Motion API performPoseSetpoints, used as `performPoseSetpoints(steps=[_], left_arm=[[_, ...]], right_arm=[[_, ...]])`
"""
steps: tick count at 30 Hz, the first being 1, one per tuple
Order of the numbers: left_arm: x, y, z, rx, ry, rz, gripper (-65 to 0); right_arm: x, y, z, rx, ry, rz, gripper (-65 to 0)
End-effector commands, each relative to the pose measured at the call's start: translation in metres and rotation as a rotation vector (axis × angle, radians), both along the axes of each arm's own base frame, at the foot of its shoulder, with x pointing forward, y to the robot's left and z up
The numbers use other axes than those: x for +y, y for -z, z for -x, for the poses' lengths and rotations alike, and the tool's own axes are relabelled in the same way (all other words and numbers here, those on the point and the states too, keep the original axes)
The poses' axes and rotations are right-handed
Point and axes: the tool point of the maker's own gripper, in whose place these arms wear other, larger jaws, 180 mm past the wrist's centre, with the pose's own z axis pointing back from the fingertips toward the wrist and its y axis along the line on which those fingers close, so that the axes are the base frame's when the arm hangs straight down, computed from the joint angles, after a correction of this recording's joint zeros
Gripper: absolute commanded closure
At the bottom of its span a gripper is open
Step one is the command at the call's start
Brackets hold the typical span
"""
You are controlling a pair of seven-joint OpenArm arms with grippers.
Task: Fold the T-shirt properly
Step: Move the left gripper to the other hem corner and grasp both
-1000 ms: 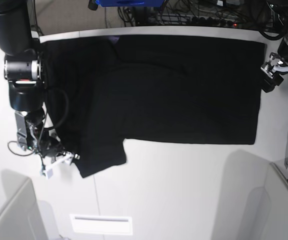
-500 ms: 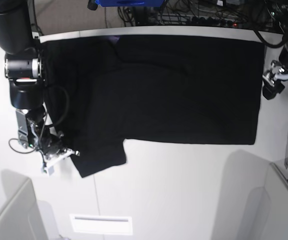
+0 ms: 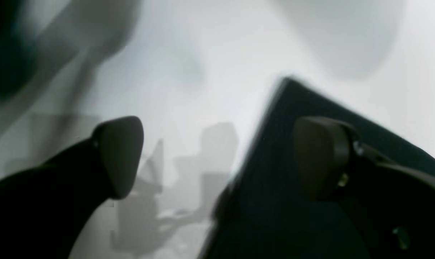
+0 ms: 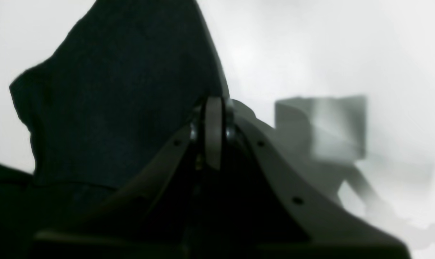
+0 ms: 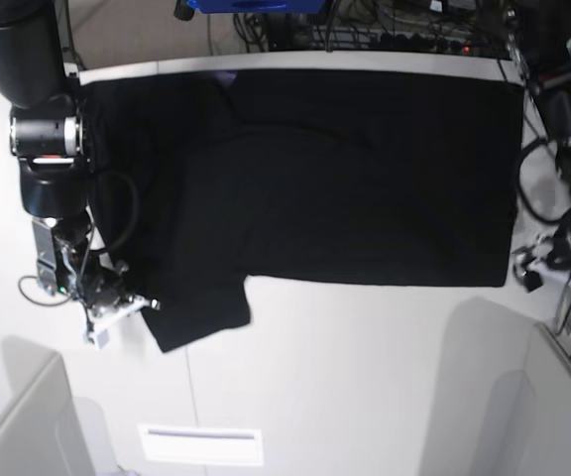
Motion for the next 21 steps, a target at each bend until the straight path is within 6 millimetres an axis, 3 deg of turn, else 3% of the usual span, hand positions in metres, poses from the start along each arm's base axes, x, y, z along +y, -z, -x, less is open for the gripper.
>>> performPoseSetpoints(steps=[1,7,14,21], left_arm=[[0.010,-0.010,-0.012,0.002,-0.001,-0.038,-63.7],[-0.010,0.007,-0.048,0.059,0.136,-0.087,-63.7],[-0.014,0.021,-0.053,0.067,0.142,-0.082,-63.7],[-0.050,0.037,-0.058,0.070,0.179,-0.030,-63.7]], right_arm=[[-0.004,-0.013,-0.010,-0.023,-0.002,0.012,0.0],[0.002,-0.012,-0.011,-0.023,-0.008,0.002,0.0],[0.002,-0.017,-0.016,-0.035,-0.009,0.003,0.0],[0.002,-0.019,-0.017,-0.040,-0.009,0.003,0.0]])
